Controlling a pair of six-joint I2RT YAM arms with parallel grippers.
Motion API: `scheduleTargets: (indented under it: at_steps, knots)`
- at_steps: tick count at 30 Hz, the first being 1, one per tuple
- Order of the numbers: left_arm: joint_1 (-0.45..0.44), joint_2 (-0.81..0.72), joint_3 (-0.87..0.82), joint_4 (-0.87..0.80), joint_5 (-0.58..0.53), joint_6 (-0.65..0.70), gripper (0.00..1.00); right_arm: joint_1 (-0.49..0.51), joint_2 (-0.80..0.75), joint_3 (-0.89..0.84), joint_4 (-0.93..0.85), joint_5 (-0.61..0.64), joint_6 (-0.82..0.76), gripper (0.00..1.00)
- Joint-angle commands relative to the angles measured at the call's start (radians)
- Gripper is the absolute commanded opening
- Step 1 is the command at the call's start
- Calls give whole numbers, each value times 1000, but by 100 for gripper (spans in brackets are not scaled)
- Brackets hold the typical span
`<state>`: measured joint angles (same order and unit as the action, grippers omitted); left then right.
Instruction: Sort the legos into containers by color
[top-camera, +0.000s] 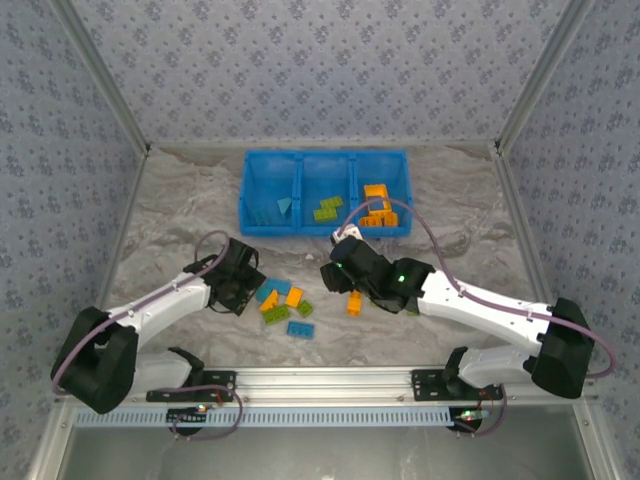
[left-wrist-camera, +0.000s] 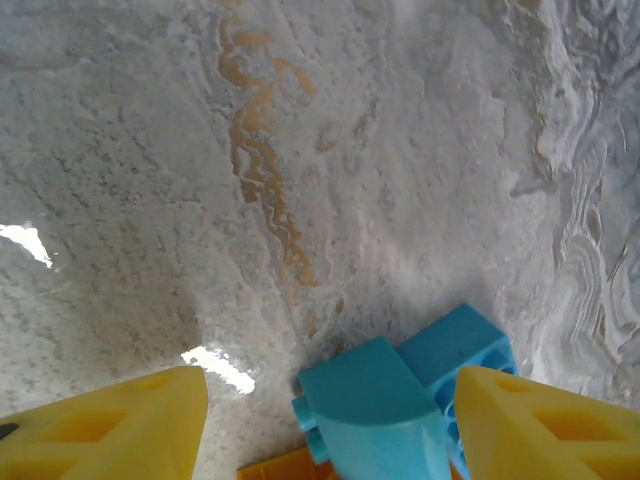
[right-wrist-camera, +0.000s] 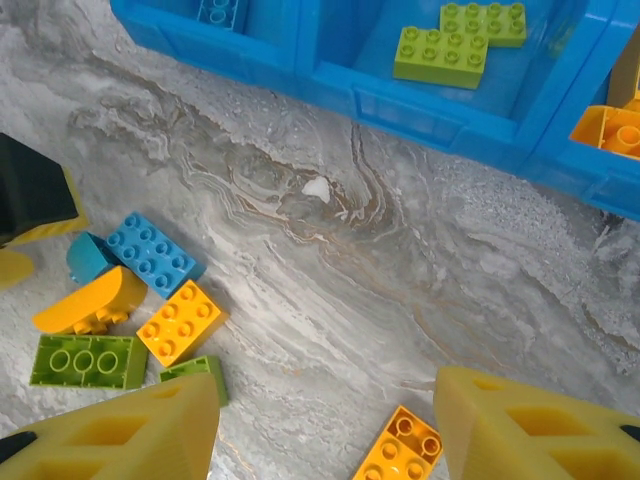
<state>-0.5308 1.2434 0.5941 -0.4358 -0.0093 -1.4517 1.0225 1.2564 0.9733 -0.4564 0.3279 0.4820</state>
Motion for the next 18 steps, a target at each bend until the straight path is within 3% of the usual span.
scheduleTargets:
  at_steps: [1,8,12,18]
  knots:
    - [3,21,-35,99,29,-123,65,3,-13,33,15,10,0,61]
    - [-2,34,-31,108,10,-161,64,6,-5,26,13,0,18,61]
    - [-23,44,-37,110,30,-179,58,15,-25,8,33,-5,13,61]
    - [-66,22,-63,114,25,-239,56,14,-97,-56,158,-114,-37,63]
